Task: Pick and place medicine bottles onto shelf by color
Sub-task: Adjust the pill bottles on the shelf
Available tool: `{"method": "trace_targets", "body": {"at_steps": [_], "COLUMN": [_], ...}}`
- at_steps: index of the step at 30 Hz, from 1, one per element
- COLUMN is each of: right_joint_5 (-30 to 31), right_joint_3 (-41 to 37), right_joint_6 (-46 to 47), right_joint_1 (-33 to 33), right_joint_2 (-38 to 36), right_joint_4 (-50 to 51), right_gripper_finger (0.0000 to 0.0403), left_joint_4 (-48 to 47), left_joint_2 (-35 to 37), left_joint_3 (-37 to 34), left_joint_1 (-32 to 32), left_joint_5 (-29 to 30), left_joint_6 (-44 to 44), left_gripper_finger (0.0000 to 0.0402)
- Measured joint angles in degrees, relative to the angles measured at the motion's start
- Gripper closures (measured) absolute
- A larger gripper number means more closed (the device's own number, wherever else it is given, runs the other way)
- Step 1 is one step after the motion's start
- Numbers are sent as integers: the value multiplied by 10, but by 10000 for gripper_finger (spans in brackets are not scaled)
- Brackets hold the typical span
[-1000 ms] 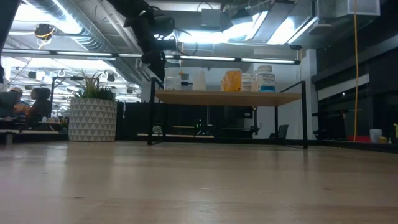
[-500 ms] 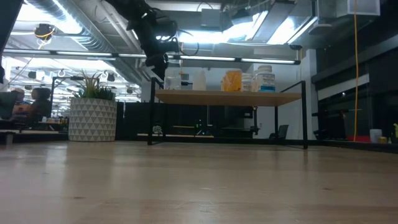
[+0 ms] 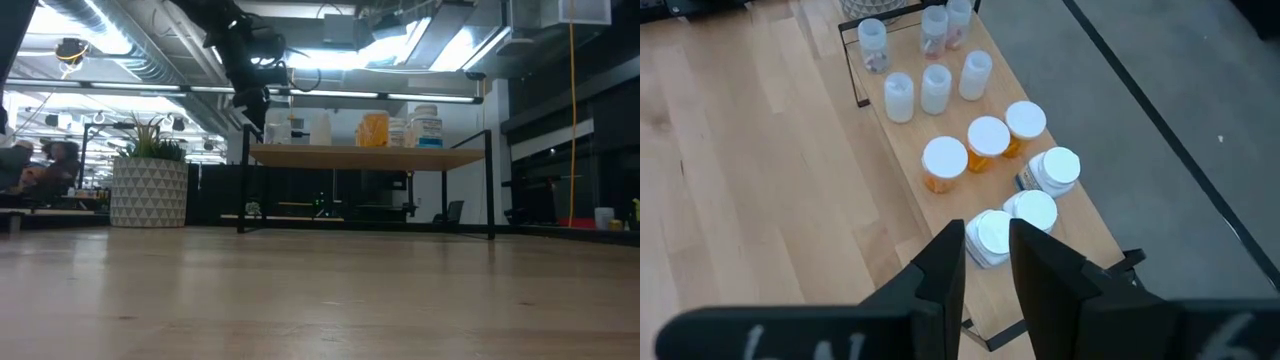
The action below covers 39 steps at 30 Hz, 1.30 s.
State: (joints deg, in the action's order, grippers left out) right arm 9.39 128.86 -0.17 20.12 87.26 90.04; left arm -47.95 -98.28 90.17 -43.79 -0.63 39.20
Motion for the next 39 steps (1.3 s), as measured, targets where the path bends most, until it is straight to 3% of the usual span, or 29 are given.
{"method": "trace_targets", "body": {"at_steps": [12,23,28,34,39], "right_joint_5": [0,0,0,0,0], "right_joint_3": [0,0,0,0,0], "right_joint_6": [1,1,1,-1,-2], "right_joint_1": [0,0,0,0,0], "right_joint_2": [0,0,0,0,0], "right_joint_4": [0,0,0,0,0], "right_gripper_finger": [318,318,318,318,318], "left_joint_4": [17,-45,-109,-172,-157], "left_joint_2": [0,3,45,84,80], "left_joint_3": [0,0,0,1,-30], "left_joint_1": [20,18,34,76,134], "left_joint_5": [-3,96,86,-7,7], "left_joint_6": [0,-1,-26,-94,-121], "left_gripper_finger": [399,400,399,401,401]}}
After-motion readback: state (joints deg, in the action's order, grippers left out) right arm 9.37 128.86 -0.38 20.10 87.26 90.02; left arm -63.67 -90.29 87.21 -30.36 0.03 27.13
